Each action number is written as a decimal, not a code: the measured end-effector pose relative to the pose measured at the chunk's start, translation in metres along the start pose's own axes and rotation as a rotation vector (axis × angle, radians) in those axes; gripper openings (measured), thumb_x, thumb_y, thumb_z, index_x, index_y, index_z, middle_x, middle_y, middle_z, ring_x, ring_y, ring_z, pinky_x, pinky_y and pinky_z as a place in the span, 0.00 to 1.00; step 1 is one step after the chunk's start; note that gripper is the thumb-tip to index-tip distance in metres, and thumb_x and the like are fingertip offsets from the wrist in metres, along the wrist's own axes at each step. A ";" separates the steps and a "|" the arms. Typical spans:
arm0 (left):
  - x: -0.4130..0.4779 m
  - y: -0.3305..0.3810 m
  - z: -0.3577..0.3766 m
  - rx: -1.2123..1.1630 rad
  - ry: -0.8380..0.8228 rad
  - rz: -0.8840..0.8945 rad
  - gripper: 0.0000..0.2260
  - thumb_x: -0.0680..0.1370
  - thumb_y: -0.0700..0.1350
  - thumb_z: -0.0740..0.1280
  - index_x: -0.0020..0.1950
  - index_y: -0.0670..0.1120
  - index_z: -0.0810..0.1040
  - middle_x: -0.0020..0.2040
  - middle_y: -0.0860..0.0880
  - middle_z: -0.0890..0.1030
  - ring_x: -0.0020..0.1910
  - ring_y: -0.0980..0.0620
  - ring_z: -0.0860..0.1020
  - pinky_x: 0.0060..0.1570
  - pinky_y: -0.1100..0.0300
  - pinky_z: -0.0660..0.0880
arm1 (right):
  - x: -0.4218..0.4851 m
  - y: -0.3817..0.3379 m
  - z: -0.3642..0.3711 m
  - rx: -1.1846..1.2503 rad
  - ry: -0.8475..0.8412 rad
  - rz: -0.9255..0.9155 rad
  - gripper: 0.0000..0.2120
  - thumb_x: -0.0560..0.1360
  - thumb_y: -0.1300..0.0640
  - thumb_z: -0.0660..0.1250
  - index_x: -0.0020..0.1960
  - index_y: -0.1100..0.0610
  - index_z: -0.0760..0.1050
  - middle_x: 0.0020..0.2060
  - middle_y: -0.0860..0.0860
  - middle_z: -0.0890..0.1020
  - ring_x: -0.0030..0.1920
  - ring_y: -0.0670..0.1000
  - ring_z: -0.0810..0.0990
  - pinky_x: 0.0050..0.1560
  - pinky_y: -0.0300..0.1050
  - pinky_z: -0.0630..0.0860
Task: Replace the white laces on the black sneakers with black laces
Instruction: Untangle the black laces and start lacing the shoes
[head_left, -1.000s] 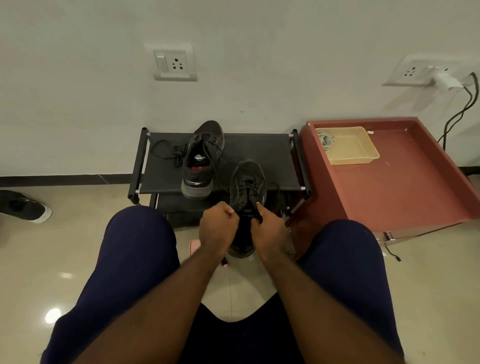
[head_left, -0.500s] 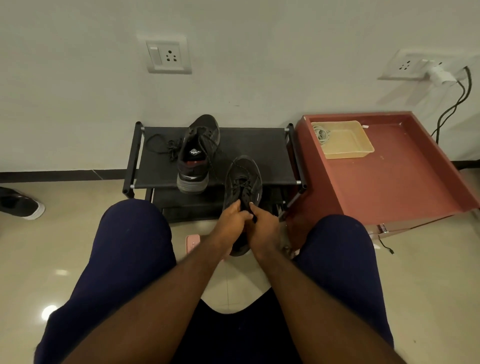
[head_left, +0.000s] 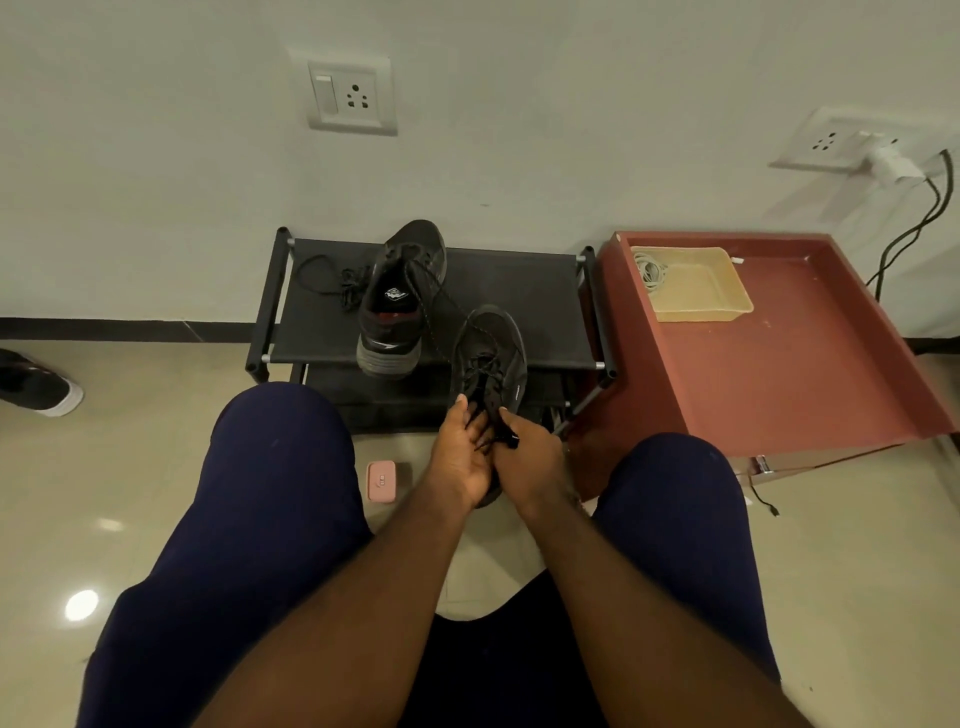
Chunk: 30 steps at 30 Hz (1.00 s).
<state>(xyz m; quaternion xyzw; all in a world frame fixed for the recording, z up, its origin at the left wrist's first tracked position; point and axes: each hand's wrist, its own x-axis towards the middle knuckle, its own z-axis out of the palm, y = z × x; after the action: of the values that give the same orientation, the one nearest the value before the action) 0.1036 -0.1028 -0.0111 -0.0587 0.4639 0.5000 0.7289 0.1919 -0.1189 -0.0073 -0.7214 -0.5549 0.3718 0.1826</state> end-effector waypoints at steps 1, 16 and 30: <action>0.000 0.001 -0.001 0.033 -0.001 0.000 0.20 0.83 0.53 0.59 0.69 0.43 0.73 0.60 0.42 0.80 0.59 0.46 0.78 0.62 0.52 0.73 | 0.001 0.000 0.000 0.042 -0.037 -0.010 0.21 0.74 0.62 0.64 0.65 0.51 0.80 0.56 0.48 0.84 0.56 0.51 0.82 0.59 0.44 0.78; 0.012 0.002 -0.014 -0.009 0.054 -0.051 0.20 0.84 0.51 0.55 0.74 0.46 0.68 0.68 0.43 0.76 0.70 0.44 0.72 0.73 0.49 0.63 | 0.050 -0.119 -0.147 0.862 0.206 -0.235 0.31 0.73 0.65 0.71 0.73 0.53 0.67 0.69 0.60 0.72 0.64 0.55 0.80 0.65 0.50 0.77; 0.023 0.001 -0.015 0.040 0.067 -0.021 0.09 0.81 0.42 0.61 0.56 0.41 0.79 0.48 0.45 0.83 0.48 0.48 0.80 0.60 0.55 0.73 | 0.026 -0.036 -0.039 1.043 -0.013 0.421 0.19 0.80 0.74 0.54 0.69 0.66 0.70 0.52 0.58 0.77 0.40 0.49 0.77 0.38 0.40 0.76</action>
<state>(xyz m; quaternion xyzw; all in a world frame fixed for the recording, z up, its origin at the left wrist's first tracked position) 0.0952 -0.0953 -0.0366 -0.0659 0.4974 0.4810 0.7190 0.1993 -0.0768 0.0340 -0.6284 -0.1430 0.6299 0.4334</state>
